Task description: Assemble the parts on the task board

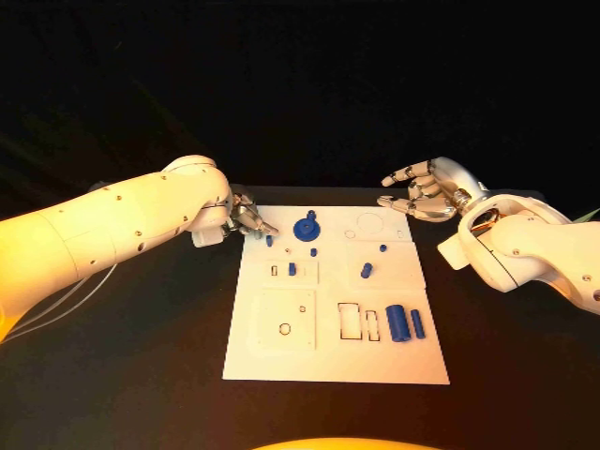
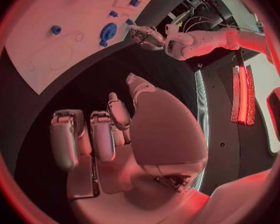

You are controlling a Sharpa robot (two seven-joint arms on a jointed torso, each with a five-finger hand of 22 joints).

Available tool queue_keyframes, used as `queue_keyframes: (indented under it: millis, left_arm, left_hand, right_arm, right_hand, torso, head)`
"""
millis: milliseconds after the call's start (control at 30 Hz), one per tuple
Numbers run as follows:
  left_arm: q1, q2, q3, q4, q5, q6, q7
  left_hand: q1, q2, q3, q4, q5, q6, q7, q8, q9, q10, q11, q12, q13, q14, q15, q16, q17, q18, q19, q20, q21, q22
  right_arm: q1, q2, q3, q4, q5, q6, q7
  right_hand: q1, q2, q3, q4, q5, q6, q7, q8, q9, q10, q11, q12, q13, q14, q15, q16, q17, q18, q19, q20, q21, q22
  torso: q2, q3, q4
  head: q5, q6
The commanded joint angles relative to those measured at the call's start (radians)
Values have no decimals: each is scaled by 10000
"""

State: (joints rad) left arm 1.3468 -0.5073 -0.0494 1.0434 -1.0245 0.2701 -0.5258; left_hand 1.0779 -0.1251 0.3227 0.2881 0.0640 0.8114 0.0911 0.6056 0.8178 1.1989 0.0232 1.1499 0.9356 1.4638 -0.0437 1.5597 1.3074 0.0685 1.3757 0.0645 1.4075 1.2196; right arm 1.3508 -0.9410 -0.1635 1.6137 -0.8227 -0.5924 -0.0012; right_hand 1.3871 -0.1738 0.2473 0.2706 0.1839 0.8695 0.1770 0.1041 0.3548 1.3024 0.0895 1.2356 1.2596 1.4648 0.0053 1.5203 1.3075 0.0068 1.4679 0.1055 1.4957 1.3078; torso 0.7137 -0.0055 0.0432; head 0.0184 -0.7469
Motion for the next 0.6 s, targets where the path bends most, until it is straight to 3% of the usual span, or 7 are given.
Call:
queue_keyframes:
  millis: [33,433,600]
  left_arm:
    - [-22,59,-4,-40,195,211,93]
    - [-61,96,-17,-81,338,189,104]
    - [-63,96,-18,-63,400,170,106]
  left_hand:
    - [84,74,-56,19,44,16,57,-74,-24,-50,6,-20,-4,979,70,-49,2435,60,-31,58,-45,-5]
    - [203,186,-61,15,61,67,62,-122,-74,-48,12,2,9,981,78,-44,2441,60,-30,71,-41,7]
    - [354,309,-47,7,73,147,52,-142,-110,-41,6,25,21,984,77,-38,2448,62,-35,79,-41,8]
  right_arm:
    - [-6,17,3,22,-33,120,131]
    - [-6,47,3,19,-33,122,134]
    - [-6,60,3,10,-33,124,132]
  right_hand:
    - [-112,11,25,47,1,-77,-28,58,-18,-18,-32,-28,-7,799,30,-46,1618,152,640,46,-47,2025]
    - [-112,11,25,47,1,-77,-28,58,-18,-18,-32,-28,-7,799,30,-46,1618,152,640,46,-47,2025]
    - [-112,11,25,47,1,-77,-28,58,-18,-18,-32,-28,-7,799,30,-46,1618,152,640,46,-47,2025]
  torso:
    - [7,-6,-9]
    - [-11,11,5]
    - [-15,1,0]
  head:
    - [-15,-7]
    - [-31,-60]
    - [-26,-63]
